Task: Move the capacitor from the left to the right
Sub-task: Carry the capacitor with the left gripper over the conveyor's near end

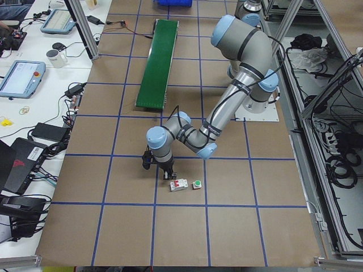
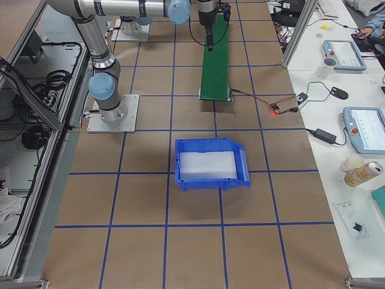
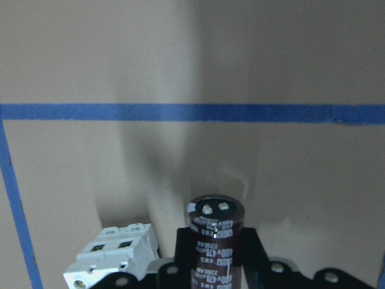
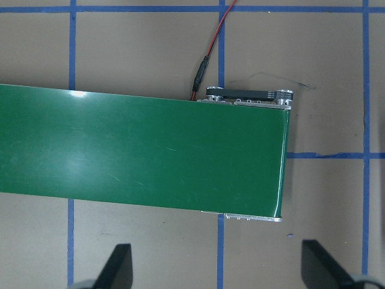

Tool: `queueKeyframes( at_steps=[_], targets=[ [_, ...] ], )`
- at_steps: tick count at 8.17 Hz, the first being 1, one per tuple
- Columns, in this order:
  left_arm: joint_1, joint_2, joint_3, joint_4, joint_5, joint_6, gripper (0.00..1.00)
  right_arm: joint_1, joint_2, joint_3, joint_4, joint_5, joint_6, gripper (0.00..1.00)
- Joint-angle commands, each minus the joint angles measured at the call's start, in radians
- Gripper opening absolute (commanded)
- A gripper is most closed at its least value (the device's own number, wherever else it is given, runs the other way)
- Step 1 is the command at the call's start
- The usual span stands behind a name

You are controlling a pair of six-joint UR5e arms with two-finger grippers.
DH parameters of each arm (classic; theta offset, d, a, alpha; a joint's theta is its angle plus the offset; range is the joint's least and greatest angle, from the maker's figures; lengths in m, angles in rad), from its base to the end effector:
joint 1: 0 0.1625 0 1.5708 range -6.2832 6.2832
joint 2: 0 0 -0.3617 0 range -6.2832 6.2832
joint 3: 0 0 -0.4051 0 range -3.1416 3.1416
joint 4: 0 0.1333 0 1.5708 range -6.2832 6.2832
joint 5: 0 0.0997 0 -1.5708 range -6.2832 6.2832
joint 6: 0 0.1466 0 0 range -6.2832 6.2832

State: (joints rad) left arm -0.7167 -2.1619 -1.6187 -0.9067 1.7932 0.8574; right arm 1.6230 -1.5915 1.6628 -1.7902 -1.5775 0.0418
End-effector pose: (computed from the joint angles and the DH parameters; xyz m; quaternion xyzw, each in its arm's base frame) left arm 0.4087 -0.4900 0.0808 0.0002 0.9937 0.0756 0.0822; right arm 0.1591 -0.5092 0.3650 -0.0049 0.9972 -0.0741 0.0001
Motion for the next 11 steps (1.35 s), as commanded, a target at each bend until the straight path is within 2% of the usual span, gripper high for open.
queueKeyframes(
  at_steps=[1, 5, 6, 7, 9, 11],
  targets=[
    [-0.018, 0.037, 0.0, -0.049, -0.005, 0.006, 0.0, 0.0, 0.002, 0.0, 0.0, -0.001, 0.0, 1.0],
    [-0.206, 0.224, 0.0, -0.181, -0.076, 0.003, 0.0, 0.0, -0.001, 0.0, 0.0, -0.001, 0.0, 1.0],
    [-0.251, 0.267, 0.003, -0.182, -0.172, -0.012, 0.0, 0.0, -0.001, 0.0, 0.0, -0.001, 0.0, 1.0],
    [-0.295, 0.287, 0.002, -0.185, -0.211, -0.027, 0.0, 0.0, -0.001, 0.0, 0.0, -0.001, 0.0, 1.0],
    [-0.422, 0.307, 0.002, -0.192, -0.201, -0.051, 0.0, 0.0, -0.001, 0.0, 0.0, -0.001, 0.0, 1.0],
    [-0.478, 0.291, 0.005, -0.189, -0.219, -0.113, 0.0, 0.0, -0.001, 0.0, 0.0, -0.001, 0.0, 1.0]
  ],
)
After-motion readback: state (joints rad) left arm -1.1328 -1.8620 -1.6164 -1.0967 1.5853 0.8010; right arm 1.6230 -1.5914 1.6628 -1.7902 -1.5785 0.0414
